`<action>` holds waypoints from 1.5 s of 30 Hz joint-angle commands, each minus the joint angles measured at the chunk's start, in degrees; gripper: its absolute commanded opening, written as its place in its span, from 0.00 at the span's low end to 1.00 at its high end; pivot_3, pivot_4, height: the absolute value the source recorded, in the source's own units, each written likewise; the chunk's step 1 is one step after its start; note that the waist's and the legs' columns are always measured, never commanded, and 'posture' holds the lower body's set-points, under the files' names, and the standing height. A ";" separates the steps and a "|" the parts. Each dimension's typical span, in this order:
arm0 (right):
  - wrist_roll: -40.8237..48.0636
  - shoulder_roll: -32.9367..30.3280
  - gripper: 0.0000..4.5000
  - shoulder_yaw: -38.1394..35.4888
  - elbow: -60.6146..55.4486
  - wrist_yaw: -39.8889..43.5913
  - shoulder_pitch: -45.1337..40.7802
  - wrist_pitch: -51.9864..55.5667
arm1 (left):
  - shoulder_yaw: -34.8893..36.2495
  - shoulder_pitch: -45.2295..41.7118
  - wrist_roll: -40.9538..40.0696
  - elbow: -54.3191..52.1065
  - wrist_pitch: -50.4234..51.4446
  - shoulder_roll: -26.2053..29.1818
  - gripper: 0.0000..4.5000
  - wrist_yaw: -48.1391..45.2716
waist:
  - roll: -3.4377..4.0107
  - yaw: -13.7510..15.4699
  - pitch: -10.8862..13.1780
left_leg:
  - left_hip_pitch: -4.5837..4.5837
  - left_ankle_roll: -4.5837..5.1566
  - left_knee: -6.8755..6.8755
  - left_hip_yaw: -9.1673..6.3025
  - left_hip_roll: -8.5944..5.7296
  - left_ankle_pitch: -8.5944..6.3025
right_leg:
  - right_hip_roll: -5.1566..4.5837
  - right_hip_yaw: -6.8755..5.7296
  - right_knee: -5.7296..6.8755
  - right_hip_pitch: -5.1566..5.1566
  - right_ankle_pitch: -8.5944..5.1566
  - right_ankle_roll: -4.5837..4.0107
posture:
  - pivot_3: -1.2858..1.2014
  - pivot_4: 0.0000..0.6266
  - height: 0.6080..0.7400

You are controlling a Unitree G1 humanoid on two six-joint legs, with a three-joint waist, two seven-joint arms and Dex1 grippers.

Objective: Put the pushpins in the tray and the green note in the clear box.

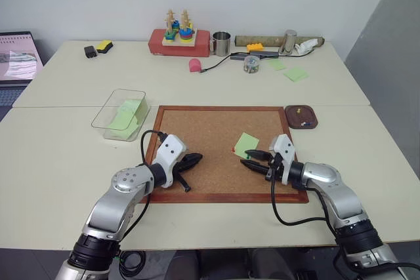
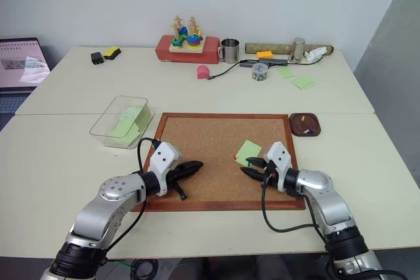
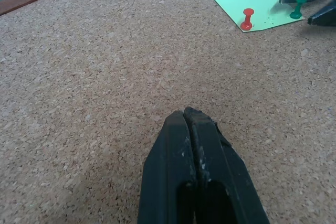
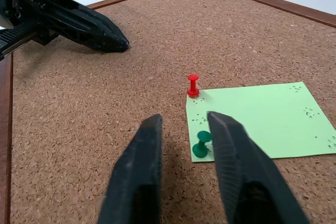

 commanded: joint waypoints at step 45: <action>-1.29 -3.14 0.01 -20.27 33.94 -22.17 -26.30 0.99 | -1.53 0.38 1.28 3.12 0.27 0.13 0.00 -0.73 | 0.01 -0.35 0.00 | 0.00 0.00 0.00 0.12 -0.03 0.00 | -0.04 0.07 0.02 0.01 0.07 -0.07 | 0.52 0.24 1.00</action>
